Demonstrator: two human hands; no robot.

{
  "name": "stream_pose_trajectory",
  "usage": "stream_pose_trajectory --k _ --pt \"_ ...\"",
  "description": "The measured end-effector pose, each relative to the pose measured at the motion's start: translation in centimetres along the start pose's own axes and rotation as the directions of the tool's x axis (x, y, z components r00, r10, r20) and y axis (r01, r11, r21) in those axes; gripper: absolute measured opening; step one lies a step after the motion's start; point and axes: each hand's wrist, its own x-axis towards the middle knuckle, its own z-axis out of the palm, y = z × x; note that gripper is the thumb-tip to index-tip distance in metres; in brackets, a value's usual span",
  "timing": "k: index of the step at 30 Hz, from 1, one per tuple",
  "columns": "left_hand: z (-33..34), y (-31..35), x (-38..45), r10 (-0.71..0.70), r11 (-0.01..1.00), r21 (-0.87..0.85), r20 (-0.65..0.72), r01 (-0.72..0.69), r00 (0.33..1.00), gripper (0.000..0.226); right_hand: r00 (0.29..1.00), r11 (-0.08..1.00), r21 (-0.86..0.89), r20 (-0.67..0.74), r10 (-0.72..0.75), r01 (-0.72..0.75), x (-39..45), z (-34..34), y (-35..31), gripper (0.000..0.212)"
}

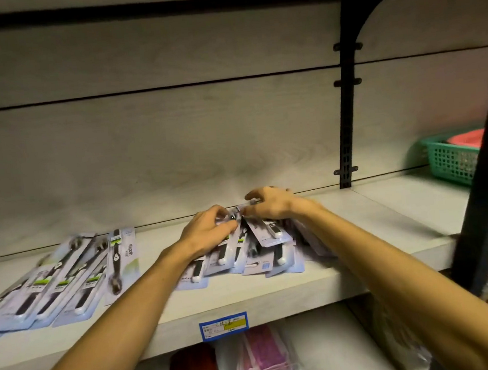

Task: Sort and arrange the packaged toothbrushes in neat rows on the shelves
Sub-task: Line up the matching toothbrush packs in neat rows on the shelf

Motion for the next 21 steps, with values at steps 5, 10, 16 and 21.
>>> stream_pose_trajectory --k 5,10,16,21 --pt "0.2 -0.6 0.1 -0.026 0.997 -0.075 0.034 0.029 0.999 0.064 0.995 0.999 -0.045 -0.099 0.004 -0.009 -0.3 0.9 0.7 0.048" --pt "0.0 -0.7 0.2 -0.05 0.989 -0.132 0.119 0.066 0.992 0.07 1.0 0.995 0.095 0.005 0.013 -0.014 -0.6 -0.3 2.5 0.049" --pt "0.0 -0.9 0.1 -0.048 0.987 -0.147 0.144 0.069 0.988 0.068 1.0 0.981 0.196 0.028 -0.002 -0.004 -0.8 -0.9 2.8 0.05" --pt "-0.7 -0.8 -0.3 -0.044 0.993 -0.102 0.195 0.064 0.98 0.091 1.0 0.98 0.197 -0.013 0.001 0.002 -0.8 -1.0 2.9 0.047"
